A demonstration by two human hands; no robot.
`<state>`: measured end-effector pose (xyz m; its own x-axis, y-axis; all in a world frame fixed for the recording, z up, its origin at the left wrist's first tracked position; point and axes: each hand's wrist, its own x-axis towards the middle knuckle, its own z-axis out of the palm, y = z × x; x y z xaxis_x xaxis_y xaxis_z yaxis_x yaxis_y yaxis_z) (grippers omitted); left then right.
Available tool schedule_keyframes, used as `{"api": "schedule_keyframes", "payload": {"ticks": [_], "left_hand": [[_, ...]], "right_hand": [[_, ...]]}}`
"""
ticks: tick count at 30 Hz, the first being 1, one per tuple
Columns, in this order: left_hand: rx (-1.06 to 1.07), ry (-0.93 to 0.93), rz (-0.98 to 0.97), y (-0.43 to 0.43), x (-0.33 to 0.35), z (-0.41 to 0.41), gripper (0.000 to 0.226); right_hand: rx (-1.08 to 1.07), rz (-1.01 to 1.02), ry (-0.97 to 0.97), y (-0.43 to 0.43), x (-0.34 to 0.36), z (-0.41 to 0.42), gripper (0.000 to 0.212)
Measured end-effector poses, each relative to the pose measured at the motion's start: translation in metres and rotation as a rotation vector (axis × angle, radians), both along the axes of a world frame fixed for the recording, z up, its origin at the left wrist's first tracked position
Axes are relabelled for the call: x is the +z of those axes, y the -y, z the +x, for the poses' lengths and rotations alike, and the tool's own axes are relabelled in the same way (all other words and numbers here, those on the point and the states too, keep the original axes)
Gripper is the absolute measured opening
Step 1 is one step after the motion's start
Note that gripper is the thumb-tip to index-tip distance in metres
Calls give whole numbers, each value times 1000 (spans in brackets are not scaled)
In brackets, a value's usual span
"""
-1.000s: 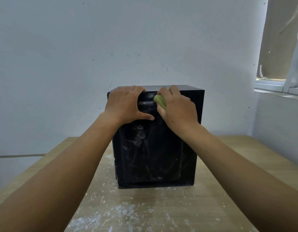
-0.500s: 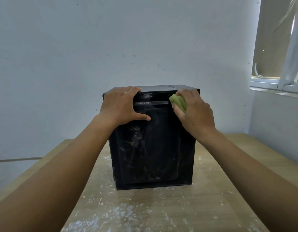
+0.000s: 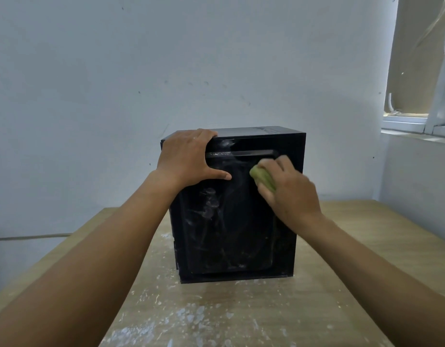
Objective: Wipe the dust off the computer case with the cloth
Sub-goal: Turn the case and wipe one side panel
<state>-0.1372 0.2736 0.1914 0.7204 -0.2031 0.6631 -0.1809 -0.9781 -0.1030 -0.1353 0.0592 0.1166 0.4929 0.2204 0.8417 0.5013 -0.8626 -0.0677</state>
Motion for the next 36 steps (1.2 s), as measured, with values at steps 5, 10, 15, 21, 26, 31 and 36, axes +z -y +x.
{"api": "schedule_keyframes", "payload": {"ticks": [5, 10, 15, 21, 26, 31, 36], "left_hand": [[2, 4, 5, 0, 0, -1, 103], [2, 7, -1, -1, -1, 0, 103], [2, 2, -3, -1, 0, 1, 104], [-1, -8, 11, -1, 0, 0, 104], [-2, -6, 2, -1, -1, 0, 104], [2, 4, -2, -1, -1, 1, 103], [3, 8, 7, -1, -1, 1, 103]], "right_hand": [[-45, 55, -3, -6, 52, 4, 30], [-12, 40, 48, -9, 38, 3, 28], [11, -39, 48, -12, -2, 2, 29], [30, -138, -41, -8, -39, 2, 37], [19, -77, 2, -9, -8, -1, 28], [-13, 44, 10, -18, 43, -1, 29], [-4, 127, -5, -15, 49, 5, 29]]}}
